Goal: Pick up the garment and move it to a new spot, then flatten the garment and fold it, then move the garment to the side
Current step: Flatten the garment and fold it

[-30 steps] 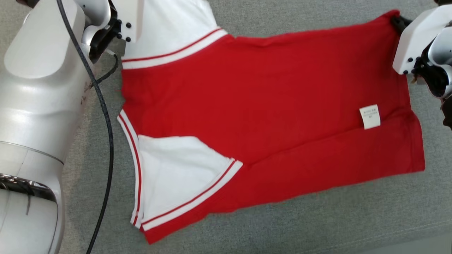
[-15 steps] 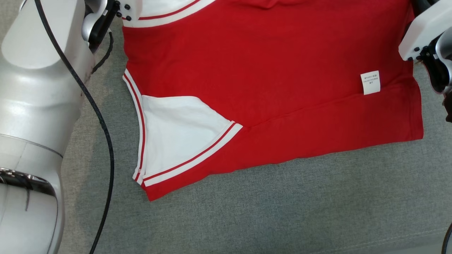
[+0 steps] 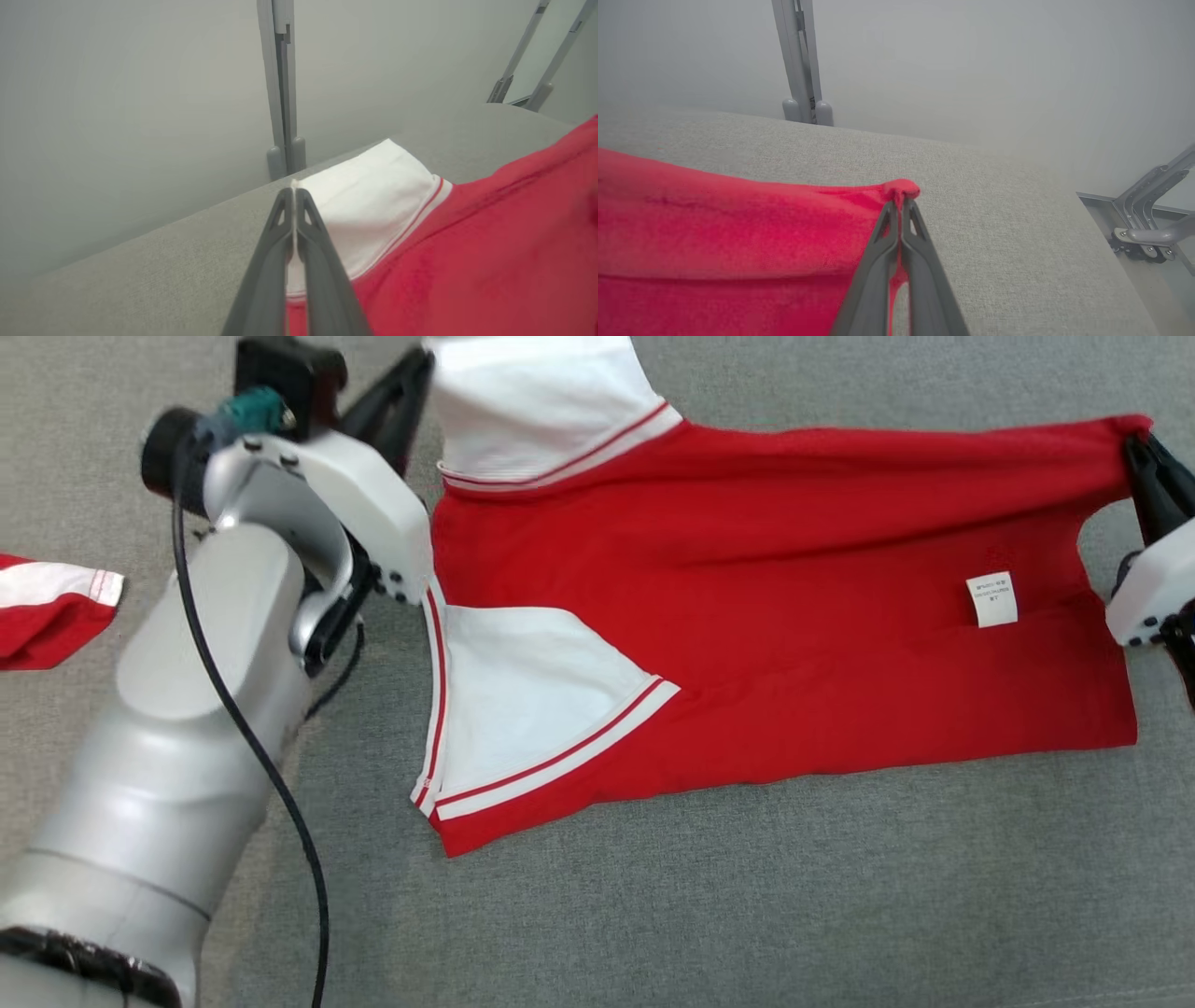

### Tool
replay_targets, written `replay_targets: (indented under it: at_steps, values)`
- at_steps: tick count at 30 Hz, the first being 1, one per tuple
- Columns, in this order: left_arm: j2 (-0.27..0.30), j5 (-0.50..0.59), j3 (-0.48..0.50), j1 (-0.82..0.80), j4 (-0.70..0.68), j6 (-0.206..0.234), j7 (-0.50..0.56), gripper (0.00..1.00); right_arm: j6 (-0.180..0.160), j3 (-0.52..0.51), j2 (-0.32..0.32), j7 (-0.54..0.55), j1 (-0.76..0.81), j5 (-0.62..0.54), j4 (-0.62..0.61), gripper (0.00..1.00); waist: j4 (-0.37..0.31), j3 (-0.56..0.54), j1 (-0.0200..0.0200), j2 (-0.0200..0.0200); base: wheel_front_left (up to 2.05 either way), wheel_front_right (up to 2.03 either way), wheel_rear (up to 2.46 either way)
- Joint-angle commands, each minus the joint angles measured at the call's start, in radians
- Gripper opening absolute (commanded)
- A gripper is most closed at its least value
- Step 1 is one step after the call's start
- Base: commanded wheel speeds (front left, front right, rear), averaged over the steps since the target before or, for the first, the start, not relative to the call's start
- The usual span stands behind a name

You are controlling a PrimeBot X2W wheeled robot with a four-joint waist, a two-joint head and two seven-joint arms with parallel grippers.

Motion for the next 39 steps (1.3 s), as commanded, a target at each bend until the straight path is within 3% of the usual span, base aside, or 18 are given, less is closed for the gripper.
replay_targets:
  at_steps: [1,5,12,20,25,32,33,34,35,36,37,38,39]
  values:
    - [0.018,-0.005,-0.008,0.061,-0.06,0.017,0.017,0.0,0.0,-0.003,-0.02,-0.01,0.04,0.011,-0.011,0.0,0.016,-0.02,0.0,0.0,0.0,0.0,0.0]
    - [0.046,-0.015,-0.016,0.153,-0.179,0.053,0.062,0.0,0.0,-0.019,-0.043,-0.01,0.081,0.011,-0.044,0.0,0.025,-0.031,0.0,0.0,0.0,0.0,0.0]
    - [0.155,-0.036,-0.03,0.425,-0.607,0.199,0.216,0.0,0.0,-0.095,-0.078,-0.009,0.21,-0.017,-0.134,0.0,0.04,-0.044,0.0,0.0,0.0,0.0,0.0]
    - [0.244,-0.047,-0.026,0.656,-0.932,0.343,0.294,0.0,0.0,-0.175,-0.08,-0.009,0.331,-0.047,-0.189,0.0,0.039,-0.055,0.0,0.0,0.0,0.0,0.0]
    - [0.261,-0.062,-0.029,0.756,-1.009,0.393,0.296,0.0,0.0,-0.203,-0.069,-0.009,0.387,-0.066,-0.189,0.0,0.035,-0.053,0.0,0.0,0.0,0.0,0.0]
    - [0.241,-0.075,-0.039,0.803,-0.972,0.406,0.278,0.0,0.0,-0.228,-0.048,-0.01,0.413,-0.093,-0.144,0.0,0.04,-0.041,0.0,0.0,0.0,0.0,0.0]
    - [0.236,-0.081,-0.042,0.806,-0.961,0.403,0.277,0.0,0.0,-0.231,-0.045,-0.01,0.413,-0.096,-0.136,0.08,0.04,-0.041,0.0,0.0,0.0,0.0,0.0]
    - [0.231,-0.085,-0.046,0.807,-0.95,0.401,0.276,0.0,0.0,-0.234,-0.042,-0.01,0.414,-0.096,-0.129,0.4,0.04,-0.041,0.0,0.0,0.0,0.0,0.0]
    - [0.229,-0.082,-0.05,0.806,-0.938,0.399,0.273,0.0,0.0,-0.238,-0.038,-0.01,0.412,-0.1,-0.122,1.0,0.04,-0.043,0.0,0.0,0.0,0.0,0.0]
    - [0.219,-0.089,-0.049,0.807,-0.928,0.399,0.266,0.0,0.0,-0.249,-0.037,-0.01,0.409,-0.104,-0.116,1.0,0.041,-0.045,0.0,0.0,0.0,0.0,0.0]
    - [0.212,-0.088,-0.051,0.807,-0.915,0.398,0.26,0.07,0.0,-0.259,-0.033,-0.01,0.407,-0.109,-0.112,1.0,0.041,-0.049,0.0,0.0,0.0,0.0,0.0]
    - [0.205,-0.086,-0.053,0.806,-0.902,0.397,0.252,0.3,0.0,-0.269,-0.029,-0.01,0.409,-0.115,-0.109,1.0,0.042,-0.053,0.0,0.0,0.0,0.0,0.0]
    - [0.2,-0.083,-0.053,0.805,-0.889,0.4,0.242,0.78,0.0,-0.28,-0.026,-0.009,0.412,-0.122,-0.107,1.0,0.042,-0.058,0.0,0.0,0.0,0.0,0.0]
